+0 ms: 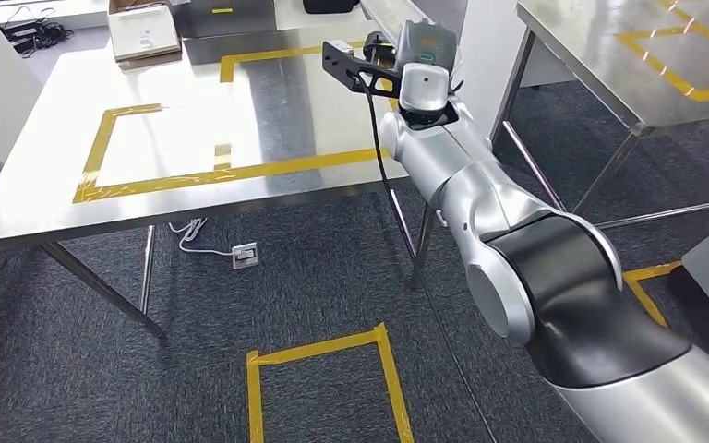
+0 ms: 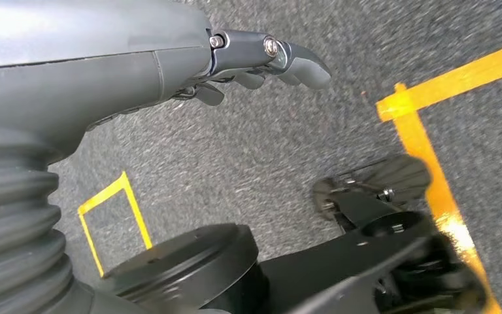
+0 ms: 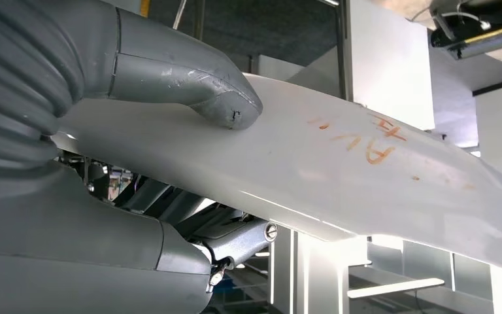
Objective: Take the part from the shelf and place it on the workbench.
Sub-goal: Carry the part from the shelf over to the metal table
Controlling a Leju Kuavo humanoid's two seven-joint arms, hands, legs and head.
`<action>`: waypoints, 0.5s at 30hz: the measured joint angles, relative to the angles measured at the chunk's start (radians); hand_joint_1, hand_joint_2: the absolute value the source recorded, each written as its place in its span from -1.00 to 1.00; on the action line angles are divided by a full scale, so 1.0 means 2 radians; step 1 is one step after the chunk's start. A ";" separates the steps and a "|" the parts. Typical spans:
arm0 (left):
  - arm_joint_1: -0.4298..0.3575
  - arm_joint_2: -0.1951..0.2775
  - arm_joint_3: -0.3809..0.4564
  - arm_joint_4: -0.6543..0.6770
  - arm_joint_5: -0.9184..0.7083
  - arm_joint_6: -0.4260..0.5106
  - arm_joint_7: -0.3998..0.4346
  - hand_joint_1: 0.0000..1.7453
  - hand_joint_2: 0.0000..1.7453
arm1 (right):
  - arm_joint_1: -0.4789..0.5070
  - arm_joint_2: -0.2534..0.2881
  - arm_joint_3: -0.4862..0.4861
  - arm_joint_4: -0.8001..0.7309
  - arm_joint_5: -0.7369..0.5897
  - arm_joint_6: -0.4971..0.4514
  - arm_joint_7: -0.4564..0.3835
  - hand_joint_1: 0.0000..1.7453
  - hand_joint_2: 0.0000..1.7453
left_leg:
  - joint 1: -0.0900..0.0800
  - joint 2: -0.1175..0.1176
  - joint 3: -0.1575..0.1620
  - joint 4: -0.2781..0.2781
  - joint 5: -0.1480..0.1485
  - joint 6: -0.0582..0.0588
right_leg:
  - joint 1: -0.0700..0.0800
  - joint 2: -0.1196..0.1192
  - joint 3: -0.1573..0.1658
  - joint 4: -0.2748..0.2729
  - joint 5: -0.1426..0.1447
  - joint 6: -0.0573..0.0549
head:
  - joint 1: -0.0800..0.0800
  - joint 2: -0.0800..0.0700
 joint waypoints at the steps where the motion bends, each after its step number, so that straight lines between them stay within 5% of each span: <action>1: 0.000 0.000 0.000 0.000 0.000 0.000 0.000 -1.00 1.00 | -0.001 0.000 0.000 0.000 0.000 0.000 0.000 1.00 1.00 | -0.001 0.000 0.012 -0.029 0.011 0.003 | 0.001 0.000 0.002 0.000 -0.003 0.002 | 0.000 0.000; 3: -0.001 0.000 0.000 0.000 0.000 0.000 0.000 -1.00 1.00 | -0.002 0.000 0.000 0.000 0.000 0.000 0.000 1.00 1.00 | -0.002 0.000 0.024 -0.054 0.014 0.002 | 0.003 0.001 0.002 0.000 -0.006 0.004 | 0.000 0.000; 8: 0.000 0.000 0.000 0.000 0.000 0.000 0.000 -1.00 1.00 | -0.001 0.000 0.000 0.000 0.000 0.000 0.000 1.00 1.00 | -0.003 -0.003 0.024 -0.056 0.011 0.005 | 0.003 -0.002 0.006 -0.007 -0.006 0.004 | 0.000 0.000; 15: -0.001 0.001 0.000 0.000 0.000 0.000 0.001 -1.00 1.00 | -0.001 0.000 0.000 0.000 0.001 0.000 -0.001 1.00 1.00 | -0.007 -0.004 0.024 -0.052 0.005 0.015 | -0.001 -0.003 0.011 -0.011 -0.008 0.017 | 0.000 0.000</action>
